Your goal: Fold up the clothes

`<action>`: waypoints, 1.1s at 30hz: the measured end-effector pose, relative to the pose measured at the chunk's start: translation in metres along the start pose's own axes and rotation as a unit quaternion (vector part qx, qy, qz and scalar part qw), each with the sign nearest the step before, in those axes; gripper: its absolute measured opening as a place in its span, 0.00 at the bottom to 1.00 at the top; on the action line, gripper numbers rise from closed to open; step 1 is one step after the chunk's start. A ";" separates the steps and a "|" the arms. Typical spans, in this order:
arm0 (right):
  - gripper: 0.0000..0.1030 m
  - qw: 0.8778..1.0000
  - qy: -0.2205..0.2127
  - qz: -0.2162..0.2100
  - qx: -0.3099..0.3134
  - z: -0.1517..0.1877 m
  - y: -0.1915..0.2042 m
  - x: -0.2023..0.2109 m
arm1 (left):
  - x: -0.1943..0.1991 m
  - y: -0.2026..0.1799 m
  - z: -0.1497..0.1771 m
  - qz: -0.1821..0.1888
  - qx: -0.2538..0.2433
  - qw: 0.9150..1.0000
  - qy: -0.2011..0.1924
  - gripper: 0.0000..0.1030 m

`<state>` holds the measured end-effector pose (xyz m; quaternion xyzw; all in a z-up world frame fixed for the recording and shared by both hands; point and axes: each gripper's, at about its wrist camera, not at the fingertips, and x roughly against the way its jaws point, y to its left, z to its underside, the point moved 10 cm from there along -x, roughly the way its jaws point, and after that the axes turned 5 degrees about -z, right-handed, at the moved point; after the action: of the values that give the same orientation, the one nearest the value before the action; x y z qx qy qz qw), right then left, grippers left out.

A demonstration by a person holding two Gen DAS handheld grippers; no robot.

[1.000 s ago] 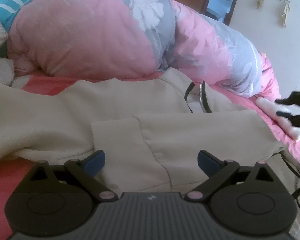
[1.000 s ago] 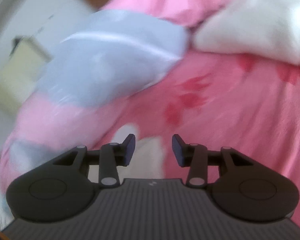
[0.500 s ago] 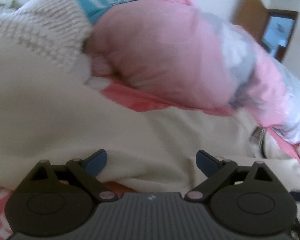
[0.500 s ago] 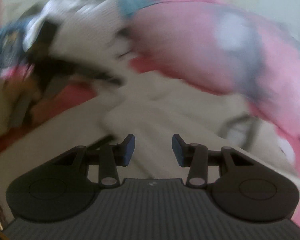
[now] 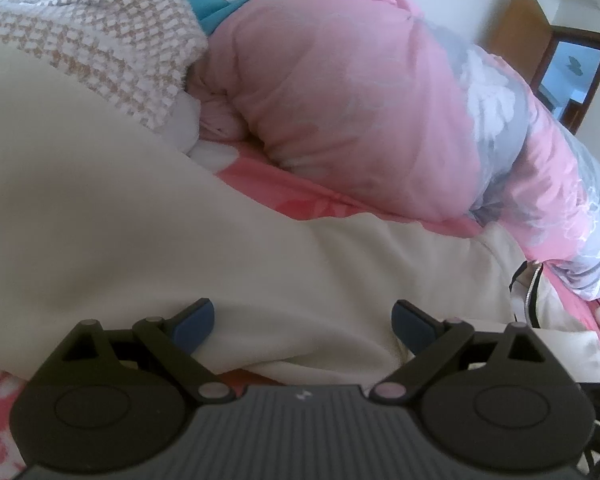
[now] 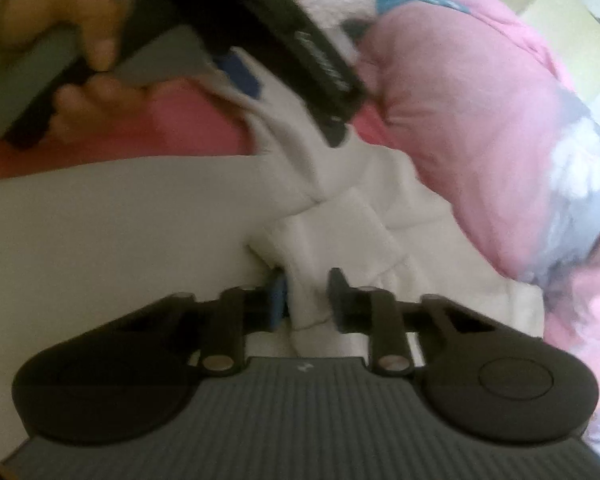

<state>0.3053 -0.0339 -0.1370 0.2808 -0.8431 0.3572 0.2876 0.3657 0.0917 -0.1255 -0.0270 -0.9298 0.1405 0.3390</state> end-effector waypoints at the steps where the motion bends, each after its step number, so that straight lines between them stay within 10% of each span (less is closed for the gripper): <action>1: 0.10 1.000 -0.001 0.007 -0.009 0.001 -0.004 -0.001 | 0.000 0.000 0.000 0.000 0.000 1.000 0.000 0.94; 10: 0.07 0.993 -0.023 0.110 -0.029 0.006 -0.039 0.003 | -0.001 0.001 -0.001 0.002 0.004 1.000 0.002 0.94; 19: 0.06 0.951 -0.096 0.233 -0.181 0.007 -0.149 0.088 | -0.002 0.001 -0.001 0.000 0.004 1.000 0.003 0.94; 23: 0.07 0.960 -0.090 0.212 -0.158 0.000 -0.131 0.068 | -0.001 0.001 -0.002 0.002 0.005 1.000 0.004 0.94; 28: 0.10 0.987 -0.038 0.076 -0.133 -0.005 -0.060 -0.005 | 0.000 0.003 -0.001 0.003 0.008 1.000 0.005 0.94; 33: 0.20 0.987 -0.042 0.024 -0.155 -0.005 -0.040 -0.006 | 0.000 0.003 -0.001 0.002 0.007 1.000 0.004 0.94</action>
<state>0.3380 -0.0518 -0.1205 0.2272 -0.9062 0.2168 0.2830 0.3663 0.0952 -0.1255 -0.0267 -0.9274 0.1470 0.3429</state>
